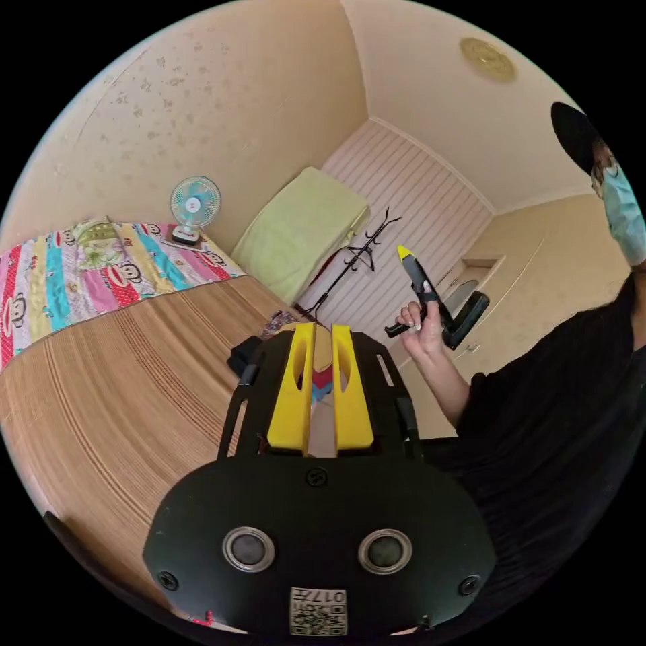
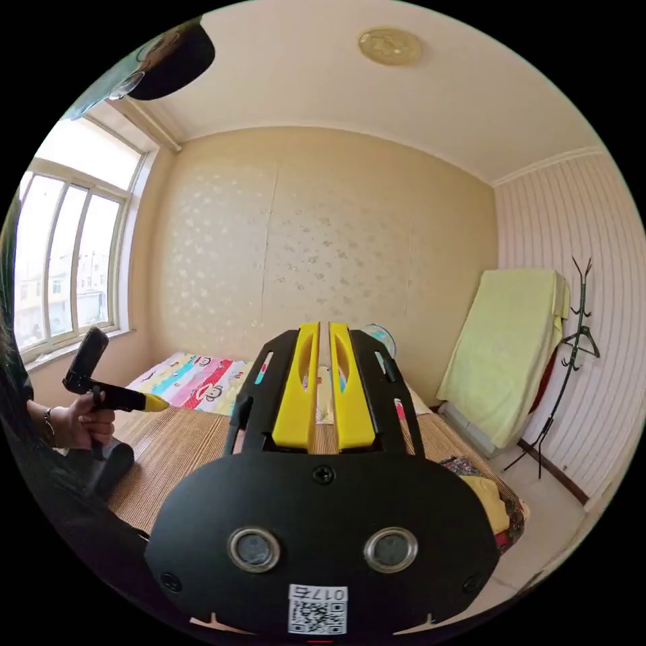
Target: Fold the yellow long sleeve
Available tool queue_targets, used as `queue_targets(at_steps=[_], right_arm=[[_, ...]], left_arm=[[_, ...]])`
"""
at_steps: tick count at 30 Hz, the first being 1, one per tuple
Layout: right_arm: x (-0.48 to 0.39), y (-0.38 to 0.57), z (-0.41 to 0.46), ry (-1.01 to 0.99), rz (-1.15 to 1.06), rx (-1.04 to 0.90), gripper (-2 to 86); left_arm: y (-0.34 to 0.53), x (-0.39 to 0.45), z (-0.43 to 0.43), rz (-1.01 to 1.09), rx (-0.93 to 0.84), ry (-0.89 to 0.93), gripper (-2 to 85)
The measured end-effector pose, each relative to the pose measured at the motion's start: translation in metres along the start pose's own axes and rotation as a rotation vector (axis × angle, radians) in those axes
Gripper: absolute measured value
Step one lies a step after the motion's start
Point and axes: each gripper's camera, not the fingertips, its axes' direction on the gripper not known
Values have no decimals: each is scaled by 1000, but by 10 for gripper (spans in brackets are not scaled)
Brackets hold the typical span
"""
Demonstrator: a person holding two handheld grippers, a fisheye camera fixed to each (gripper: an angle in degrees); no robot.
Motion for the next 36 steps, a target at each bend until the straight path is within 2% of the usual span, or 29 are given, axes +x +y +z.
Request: queue_targets(at_steps=[3,6,10,13,15,18,21,23,25,28,29,31,36], right_arm=[[92,25,14,146,113,-186,8],[187,64,54,305,299,-468,9],[296,131,129,301,424,-796,19],[346,171,174,289,520,-903,42],[364,187,195,355,549,-951,61],[369,215,224,404,504,-1043,66],[353,219,216,393,531,-979,42],[339,196,187,200,580,-793,34],[319,162,137,-156,674,-469,26],[268,122,98,-460,635,-271,21],[255,115,92,-515,620,-244,20],[202,93,77,-761,571,-185,16],[92,61,23,-1137,459,-68,13]], left_arm=[[-11,-2,43,-55,6,132,51],[-15,1,78,-62,-40,94,50],[-22,-7,105,-127,-98,24,50],[-29,-17,115,-180,-116,-50,50],[-34,-23,122,-216,-129,-82,51],[-44,-35,133,-277,-137,-109,51],[-59,-47,147,-323,-142,-105,51],[-71,-54,156,-346,-150,-83,53],[-90,-62,166,-374,-171,-65,62],[-119,-72,173,-404,-179,-46,78],[-125,-74,174,-414,-178,-38,79],[-151,-86,181,-455,-192,13,91],[-204,-107,171,-489,-171,76,124]])
